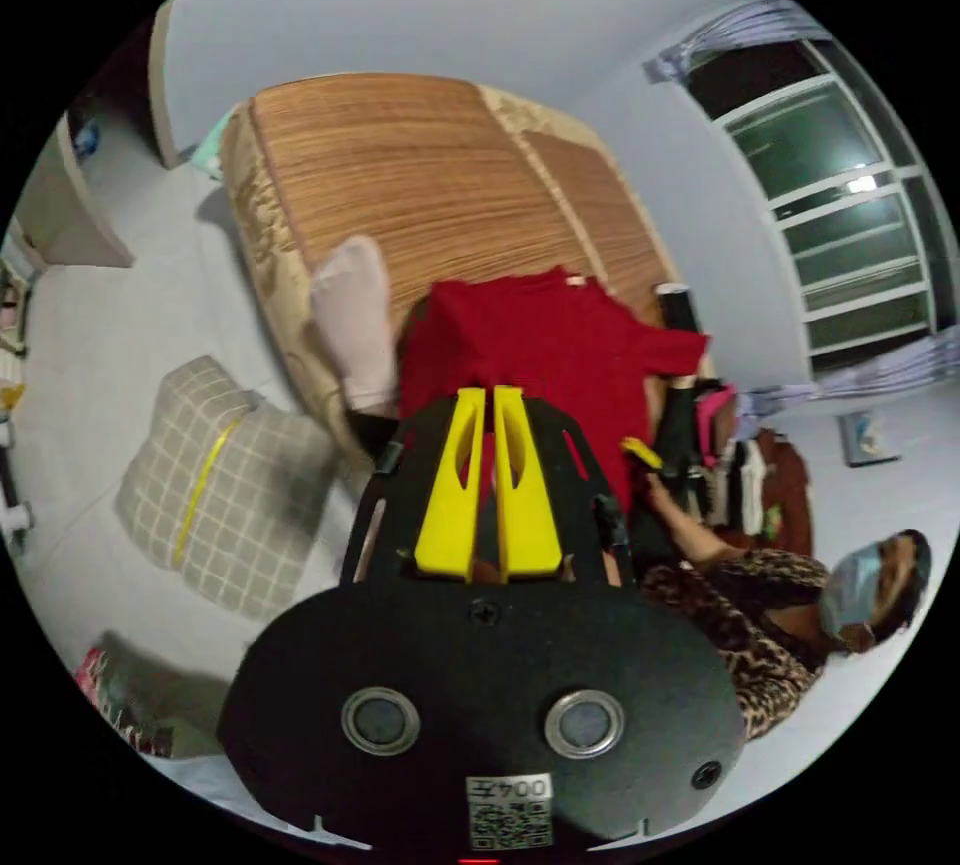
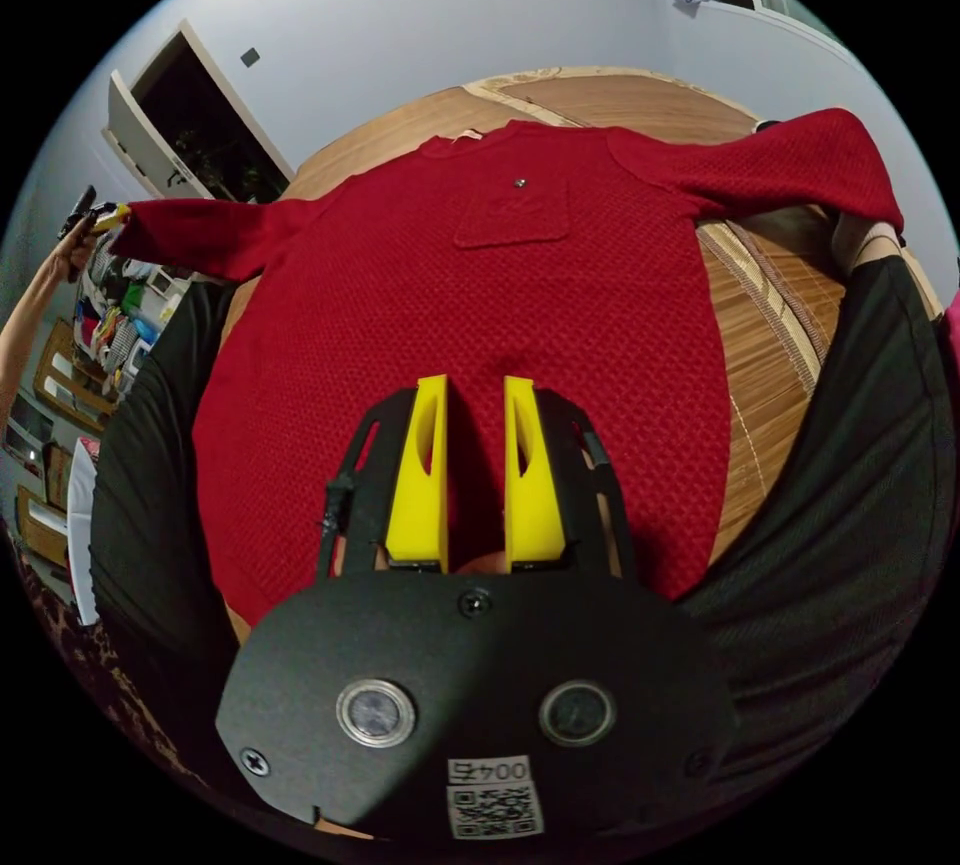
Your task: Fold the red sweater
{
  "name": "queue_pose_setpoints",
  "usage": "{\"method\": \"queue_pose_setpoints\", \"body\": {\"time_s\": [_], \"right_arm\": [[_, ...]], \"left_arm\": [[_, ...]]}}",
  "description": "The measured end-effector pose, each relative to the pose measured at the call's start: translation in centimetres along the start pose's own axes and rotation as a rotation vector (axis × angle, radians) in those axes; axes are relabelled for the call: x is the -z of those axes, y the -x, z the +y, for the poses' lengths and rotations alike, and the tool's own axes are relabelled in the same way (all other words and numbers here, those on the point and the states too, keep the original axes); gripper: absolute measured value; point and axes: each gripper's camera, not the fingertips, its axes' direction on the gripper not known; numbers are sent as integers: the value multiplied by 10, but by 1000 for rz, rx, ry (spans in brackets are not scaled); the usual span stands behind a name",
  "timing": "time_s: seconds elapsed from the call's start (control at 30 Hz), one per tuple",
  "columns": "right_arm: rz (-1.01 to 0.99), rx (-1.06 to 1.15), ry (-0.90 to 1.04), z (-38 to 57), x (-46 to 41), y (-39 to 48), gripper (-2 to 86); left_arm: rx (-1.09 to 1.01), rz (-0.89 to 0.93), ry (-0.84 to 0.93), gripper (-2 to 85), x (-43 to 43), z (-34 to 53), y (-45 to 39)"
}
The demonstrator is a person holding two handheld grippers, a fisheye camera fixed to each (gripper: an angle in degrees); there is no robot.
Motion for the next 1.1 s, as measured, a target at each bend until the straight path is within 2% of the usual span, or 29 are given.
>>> {"method": "queue_pose_setpoints", "body": {"time_s": [0.1,0.23,0.5,0.73,0.83,0.93,1.0,1.1], "right_arm": [[-32,-18,1,-1,0,-8,87],[-60,-36,3,-1,0,-18,87],[-115,-76,6,-3,-2,-39,84],[-152,-97,3,-5,-6,-55,83],[-154,-97,3,-5,-7,-59,84],[-160,-101,1,-5,-8,-64,85],[-158,-99,-1,-5,-9,-67,86],[-154,-85,-3,-5,-10,-68,94]], "left_arm": [[-30,144,-50,18,6,-20,-29],[-63,232,-49,18,-23,-49,-66],[-188,364,41,25,-170,-103,-165],[-296,452,-49,52,-233,-96,-194],[-288,352,-120,64,-234,-71,-165],[-229,34,-145,79,-244,-30,-123],[-173,-257,-176,99,-262,13,-90],[-97,-386,-186,124,-294,55,-48]]}}
